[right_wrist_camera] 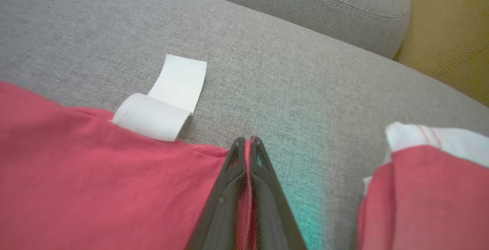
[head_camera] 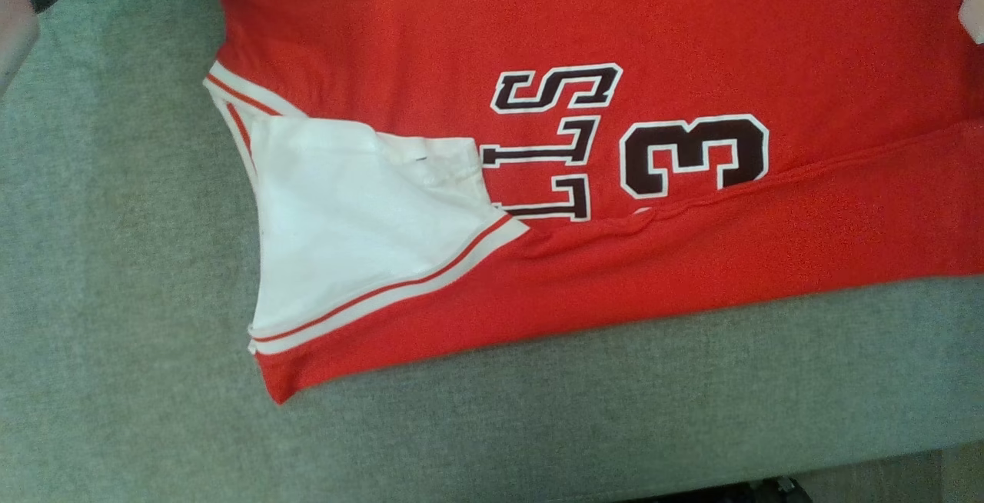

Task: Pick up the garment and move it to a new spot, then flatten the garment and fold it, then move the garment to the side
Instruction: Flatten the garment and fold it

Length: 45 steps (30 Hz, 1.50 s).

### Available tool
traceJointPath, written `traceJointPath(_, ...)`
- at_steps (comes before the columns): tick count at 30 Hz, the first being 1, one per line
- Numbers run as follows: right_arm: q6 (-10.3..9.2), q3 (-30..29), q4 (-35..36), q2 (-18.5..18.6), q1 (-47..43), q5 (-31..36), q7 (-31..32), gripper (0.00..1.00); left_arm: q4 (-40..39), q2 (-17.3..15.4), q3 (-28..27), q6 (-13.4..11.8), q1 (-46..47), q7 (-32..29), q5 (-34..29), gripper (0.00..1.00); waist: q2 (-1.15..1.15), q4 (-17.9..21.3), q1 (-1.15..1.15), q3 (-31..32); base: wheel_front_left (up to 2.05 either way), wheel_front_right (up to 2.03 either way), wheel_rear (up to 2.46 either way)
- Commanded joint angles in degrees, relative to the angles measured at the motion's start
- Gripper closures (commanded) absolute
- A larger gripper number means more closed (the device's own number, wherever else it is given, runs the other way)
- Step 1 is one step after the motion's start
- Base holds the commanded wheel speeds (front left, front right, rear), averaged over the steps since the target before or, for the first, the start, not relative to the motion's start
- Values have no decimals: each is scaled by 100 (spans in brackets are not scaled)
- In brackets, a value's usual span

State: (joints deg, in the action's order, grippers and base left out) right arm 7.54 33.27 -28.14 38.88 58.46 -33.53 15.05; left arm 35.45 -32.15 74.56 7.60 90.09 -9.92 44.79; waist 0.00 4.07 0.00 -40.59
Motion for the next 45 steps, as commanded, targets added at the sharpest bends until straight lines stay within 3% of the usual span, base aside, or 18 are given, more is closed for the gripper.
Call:
traceJointPath(1, -5, 131, 39, 247, -165, -123, 55, 100, -10, -193, -184, -11, 327, 50, 21, 100, 0, -11, 0, 13, 0, 0, 0)
traceJointPath(7, -5, 237, 60, 402, 77, -302, -349, 100, 109, -208, -179, -28, 377, 378, -99, 100, 0, -54, 0, 67, 0, 0, 0)
traceJointPath(14, -5, -18, -70, 453, 263, -546, -1030, 100, 252, -164, -304, -250, 515, 1211, -341, 100, 0, -146, 0, 211, 0, 0, 0)
traceJointPath(16, -5, -163, -132, 512, 176, -682, -1279, 100, 209, -144, -430, -261, 493, 1661, -300, 100, 0, -228, 0, 328, 0, 0, 0)
traceJointPath(23, -5, -394, -57, 573, -569, -1121, -1786, 100, -256, -368, -515, -393, -129, 2204, -137, 100, 0, -436, 0, 639, 0, 0, 0)
traceJointPath(31, -5, -654, 124, 702, -1400, -1329, -2179, 100, -1414, -891, -549, -901, -988, 2415, -152, 100, 0, -601, 0, 912, 0, 0, 0)
traceJointPath(39, -5, -981, 416, 845, -2208, -1205, -2453, 100, -2941, -1589, -424, -1679, -2134, 2457, -263, 100, 0, -708, 0, 1040, 0, 0, 0)
traceJointPath(45, -5, -1331, 540, 797, -2727, -920, -2614, 100, -3737, -1874, -362, -2299, -2890, 2474, -339, 100, 0, -750, 0, 1118, 0, 0, 0)
